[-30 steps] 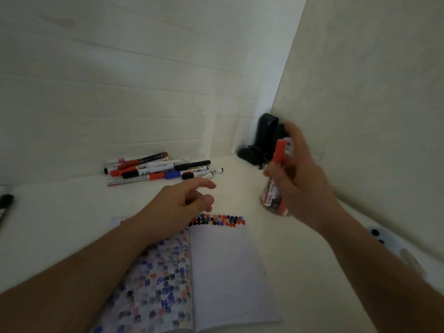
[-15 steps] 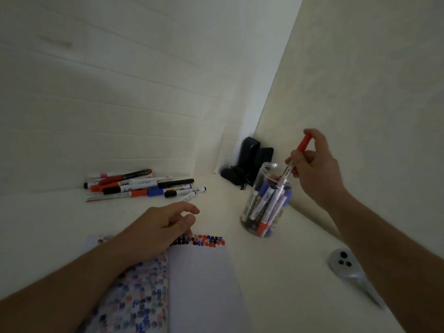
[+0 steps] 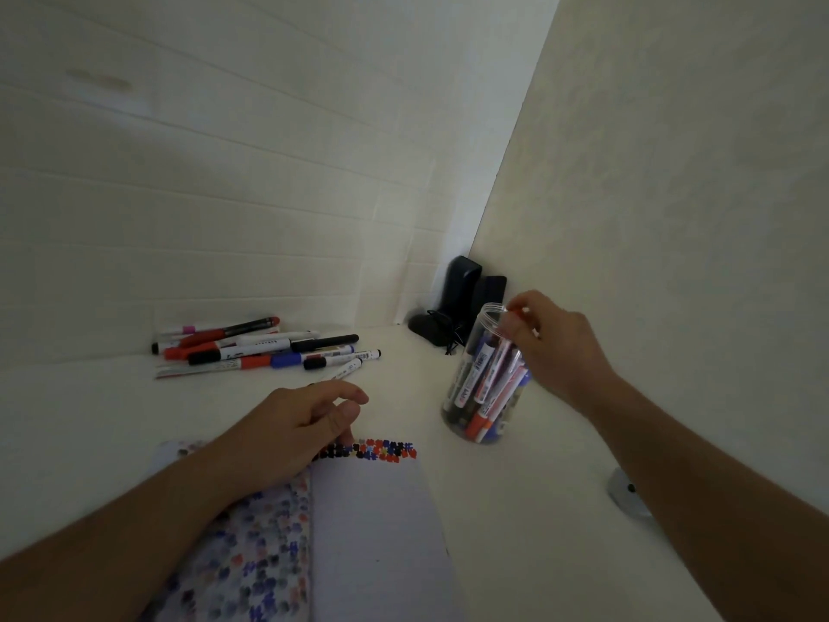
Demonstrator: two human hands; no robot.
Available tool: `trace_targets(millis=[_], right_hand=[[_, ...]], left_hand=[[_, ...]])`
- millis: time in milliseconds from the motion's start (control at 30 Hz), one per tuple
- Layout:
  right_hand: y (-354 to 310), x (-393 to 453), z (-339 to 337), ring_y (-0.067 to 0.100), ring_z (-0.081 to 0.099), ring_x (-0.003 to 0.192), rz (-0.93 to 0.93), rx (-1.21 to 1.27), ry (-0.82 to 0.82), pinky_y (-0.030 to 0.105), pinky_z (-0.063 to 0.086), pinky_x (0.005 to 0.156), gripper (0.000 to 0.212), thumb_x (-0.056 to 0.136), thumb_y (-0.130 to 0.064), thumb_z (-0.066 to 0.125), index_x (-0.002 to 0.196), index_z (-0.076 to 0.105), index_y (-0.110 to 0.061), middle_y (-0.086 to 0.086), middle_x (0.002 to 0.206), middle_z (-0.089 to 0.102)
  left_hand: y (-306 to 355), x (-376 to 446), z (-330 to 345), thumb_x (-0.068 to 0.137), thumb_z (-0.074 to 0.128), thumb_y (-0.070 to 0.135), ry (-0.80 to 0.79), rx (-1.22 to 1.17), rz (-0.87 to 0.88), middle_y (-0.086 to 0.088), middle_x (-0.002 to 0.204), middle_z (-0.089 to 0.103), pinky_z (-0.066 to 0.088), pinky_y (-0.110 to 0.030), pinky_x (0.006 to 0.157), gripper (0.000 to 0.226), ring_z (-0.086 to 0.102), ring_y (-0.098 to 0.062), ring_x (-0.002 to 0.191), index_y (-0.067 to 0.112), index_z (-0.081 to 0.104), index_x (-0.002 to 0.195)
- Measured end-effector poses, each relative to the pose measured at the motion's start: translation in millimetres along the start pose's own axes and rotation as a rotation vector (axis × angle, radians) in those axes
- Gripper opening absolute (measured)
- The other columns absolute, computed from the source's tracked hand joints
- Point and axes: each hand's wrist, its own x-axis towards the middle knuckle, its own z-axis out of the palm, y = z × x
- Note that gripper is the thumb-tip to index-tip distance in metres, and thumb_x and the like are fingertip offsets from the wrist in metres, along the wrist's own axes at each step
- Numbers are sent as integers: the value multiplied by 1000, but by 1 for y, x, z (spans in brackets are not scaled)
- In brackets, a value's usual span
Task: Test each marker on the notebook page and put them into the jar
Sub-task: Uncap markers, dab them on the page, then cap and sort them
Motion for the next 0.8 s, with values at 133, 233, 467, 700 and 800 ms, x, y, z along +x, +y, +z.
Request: trace_targets(millis=[133,233,467,700,800], right_hand=[[4,-6,10,5,64,71,-51,-100,118,17,44,62,28,107,-40,50,102,69,-21,-3,86,72],[3,-6,12,5,64,68,-16,-46,141,20,45,62,28,106,-39,53,94,70,-20,-9,78,68],[2,-4,10,6,68,71,125,191,170,20,49,63,17,100,-40,65,91,64,-26,-9,82,71],[-5,-1,8,8,60,61,138,68,144,19,40,55,35,100,-45,63,78,52,-21,-3,73,64],[-6,0,8,6,56,58,137,58,146,16,37,52,37,101,-43,63,77,49,-19,-2,71,61]], left_hand=[[1,-1,-1,94,39,60,-7,5,-20,25,91,73,54,-19,81,36,69,-1,88,46,61,119],[-2,2,-1,99,51,51,30,58,-25,23,90,73,50,-14,79,21,67,6,89,46,65,113],[-31,15,-3,95,65,34,250,383,35,23,115,60,34,-24,92,15,46,-4,111,44,70,104],[-45,23,-2,92,38,65,70,611,-144,16,143,49,36,-41,110,44,39,-17,131,50,60,128],[-54,28,-2,82,18,69,25,648,-167,18,140,54,39,-41,107,67,47,-15,123,50,58,133]])
